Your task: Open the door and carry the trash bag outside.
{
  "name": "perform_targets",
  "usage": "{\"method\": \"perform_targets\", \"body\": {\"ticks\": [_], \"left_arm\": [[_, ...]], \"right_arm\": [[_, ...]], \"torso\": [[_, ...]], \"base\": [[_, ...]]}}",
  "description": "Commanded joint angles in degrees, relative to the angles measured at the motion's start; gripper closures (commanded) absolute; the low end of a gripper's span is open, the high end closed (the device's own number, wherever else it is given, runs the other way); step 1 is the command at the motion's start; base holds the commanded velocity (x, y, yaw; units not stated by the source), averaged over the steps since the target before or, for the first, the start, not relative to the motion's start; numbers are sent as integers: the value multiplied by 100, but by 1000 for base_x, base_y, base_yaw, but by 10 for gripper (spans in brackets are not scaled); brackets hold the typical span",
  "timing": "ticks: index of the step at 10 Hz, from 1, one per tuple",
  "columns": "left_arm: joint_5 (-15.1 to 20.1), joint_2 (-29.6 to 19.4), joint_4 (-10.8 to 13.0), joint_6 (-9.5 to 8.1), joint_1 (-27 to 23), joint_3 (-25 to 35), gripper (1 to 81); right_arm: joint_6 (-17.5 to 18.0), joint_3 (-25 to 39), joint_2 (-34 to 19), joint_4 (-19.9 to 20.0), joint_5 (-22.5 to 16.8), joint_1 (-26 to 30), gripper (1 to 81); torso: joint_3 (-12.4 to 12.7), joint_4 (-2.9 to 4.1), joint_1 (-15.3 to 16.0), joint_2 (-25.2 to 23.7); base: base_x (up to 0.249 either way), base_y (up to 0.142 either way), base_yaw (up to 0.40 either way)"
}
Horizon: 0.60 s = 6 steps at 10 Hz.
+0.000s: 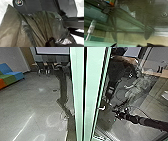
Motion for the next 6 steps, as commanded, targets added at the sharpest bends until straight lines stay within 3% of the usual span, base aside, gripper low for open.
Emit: {"method": "perform_targets", "body": {"ticks": [1, 3, 4, 6], "left_arm": [[379, 14, -33, -21, -84, 20, 811], [379, 41, -33, -21, -84, 20, 811], [379, 41, -33, -21, -84, 20, 811], [379, 49, -42, -21, -76, 20, 811]], "right_arm": [[-2, -14, -204, -895, -960, 1446, 10], [7, -30, -187, -1767, -1878, 1745, 10], [-11, -92, -143, -1990, -2101, 1807, 10], [24, -371, -46, -3182, -2565, 1728, 10]], "torso": [[0, 0, 0, 0], [-2, 0, 0, 2], [-2, 0, 0, 2], [-2, 0, 0, 2]], "base": [[0, 0, 0], [0, 0, 0], [0, 0, 0], [0, 0, 0]]}}
